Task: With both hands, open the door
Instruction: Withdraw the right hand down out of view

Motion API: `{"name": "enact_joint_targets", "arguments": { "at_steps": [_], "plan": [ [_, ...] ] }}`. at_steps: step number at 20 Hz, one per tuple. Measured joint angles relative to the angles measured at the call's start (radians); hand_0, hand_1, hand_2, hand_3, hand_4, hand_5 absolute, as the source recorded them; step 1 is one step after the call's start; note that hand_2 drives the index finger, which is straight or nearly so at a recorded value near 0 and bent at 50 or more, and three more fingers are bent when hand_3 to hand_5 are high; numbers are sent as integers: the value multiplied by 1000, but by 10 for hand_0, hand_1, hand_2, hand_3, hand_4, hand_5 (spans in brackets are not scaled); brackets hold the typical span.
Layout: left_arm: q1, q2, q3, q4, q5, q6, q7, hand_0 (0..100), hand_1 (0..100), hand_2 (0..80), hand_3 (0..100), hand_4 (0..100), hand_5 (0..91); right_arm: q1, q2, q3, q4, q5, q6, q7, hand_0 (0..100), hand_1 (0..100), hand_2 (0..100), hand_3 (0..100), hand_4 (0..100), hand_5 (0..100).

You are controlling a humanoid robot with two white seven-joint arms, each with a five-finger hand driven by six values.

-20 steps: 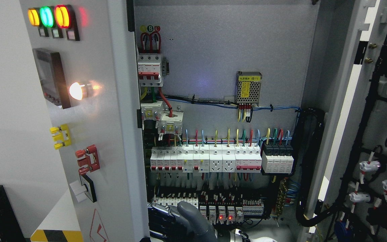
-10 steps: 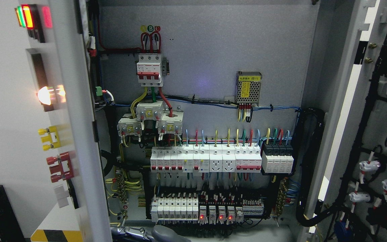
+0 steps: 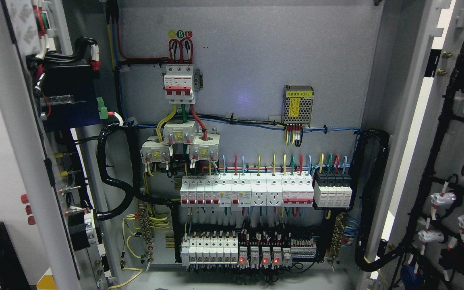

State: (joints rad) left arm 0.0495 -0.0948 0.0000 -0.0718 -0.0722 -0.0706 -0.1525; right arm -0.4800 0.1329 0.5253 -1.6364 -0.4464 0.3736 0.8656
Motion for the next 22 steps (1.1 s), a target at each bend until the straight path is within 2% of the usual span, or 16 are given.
{"name": "enact_joint_targets", "arguments": {
  "at_steps": [4,6,15,22],
  "plan": [
    [-2,-1,0,1,0,0,-1,0,0,0,0,0,0,-19,5,33,19,0,0,-57,0,0,0,0,0,0],
    [-4,-1,0,1,0,0,-2,0,0,0,0,0,0,-26,8,51,26,1,0,-72,0,0,0,0,0,0],
    [-26,-2,0,2,0,0,-2,0,0,0,0,0,0,-63,14,117,46,2,0,-87,0,0,0,0,0,0],
    [-44,-1,0,3,-3,0,-6,0,0,0,0,0,0,-81,16,141,54,1,0,-90,0,0,0,0,0,0]
  ]
}}
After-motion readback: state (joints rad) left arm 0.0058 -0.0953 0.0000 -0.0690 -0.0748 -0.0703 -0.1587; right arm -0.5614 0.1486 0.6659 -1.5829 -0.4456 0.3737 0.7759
